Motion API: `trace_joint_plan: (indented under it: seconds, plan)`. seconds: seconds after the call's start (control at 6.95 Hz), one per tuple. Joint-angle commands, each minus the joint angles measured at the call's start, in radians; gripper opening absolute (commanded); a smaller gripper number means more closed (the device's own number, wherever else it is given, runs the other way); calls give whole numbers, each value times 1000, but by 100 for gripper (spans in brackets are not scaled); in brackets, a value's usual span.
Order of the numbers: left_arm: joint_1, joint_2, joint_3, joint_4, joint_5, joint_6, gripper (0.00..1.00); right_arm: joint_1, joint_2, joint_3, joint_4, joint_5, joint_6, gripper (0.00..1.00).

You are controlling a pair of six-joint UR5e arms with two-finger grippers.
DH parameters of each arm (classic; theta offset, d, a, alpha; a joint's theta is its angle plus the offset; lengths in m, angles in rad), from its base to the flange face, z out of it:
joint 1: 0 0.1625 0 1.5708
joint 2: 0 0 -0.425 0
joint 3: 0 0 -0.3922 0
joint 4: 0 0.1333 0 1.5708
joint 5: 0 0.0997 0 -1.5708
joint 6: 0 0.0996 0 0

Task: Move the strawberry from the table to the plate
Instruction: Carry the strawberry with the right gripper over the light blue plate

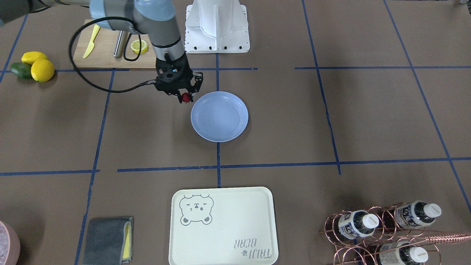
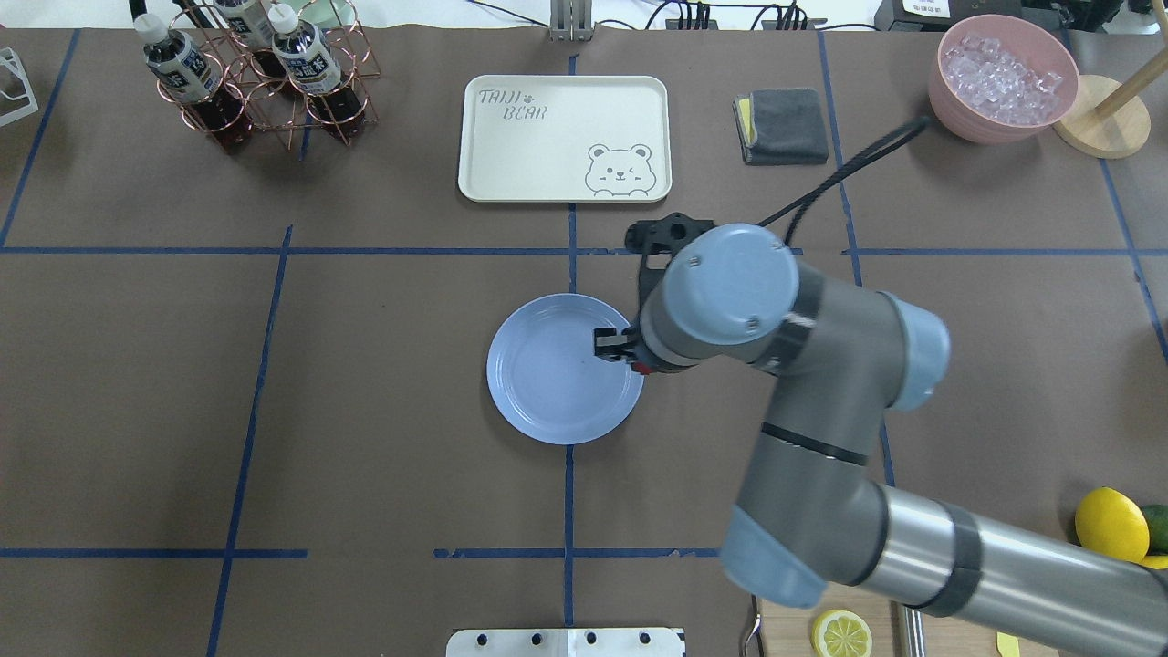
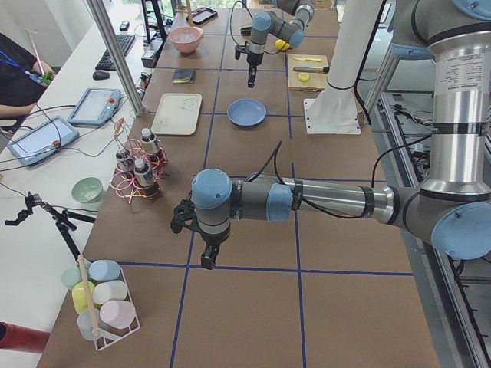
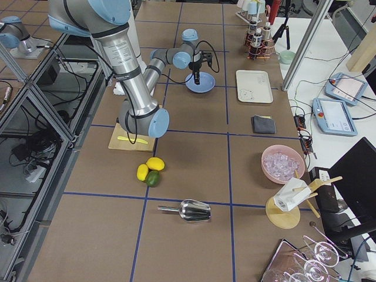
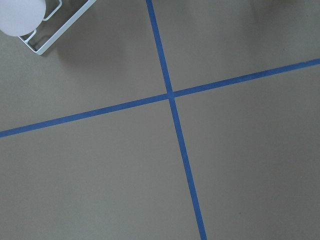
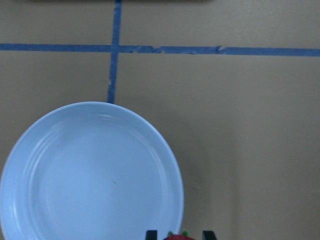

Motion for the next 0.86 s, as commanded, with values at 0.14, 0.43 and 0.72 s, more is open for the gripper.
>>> trace_joint_plan:
  seconds: [0.14,0.43,0.72]
  plan:
    - [0,4,0,0,-1,0,100,-74,191,-261,-6,-92,82,0]
    - [-2,5,0,0,0,0,100,-79,189,-281,-6,-99,82,0]
    - [0,7,0,0,-1,0,100,-79,187,-307,-6,-124,80,0]
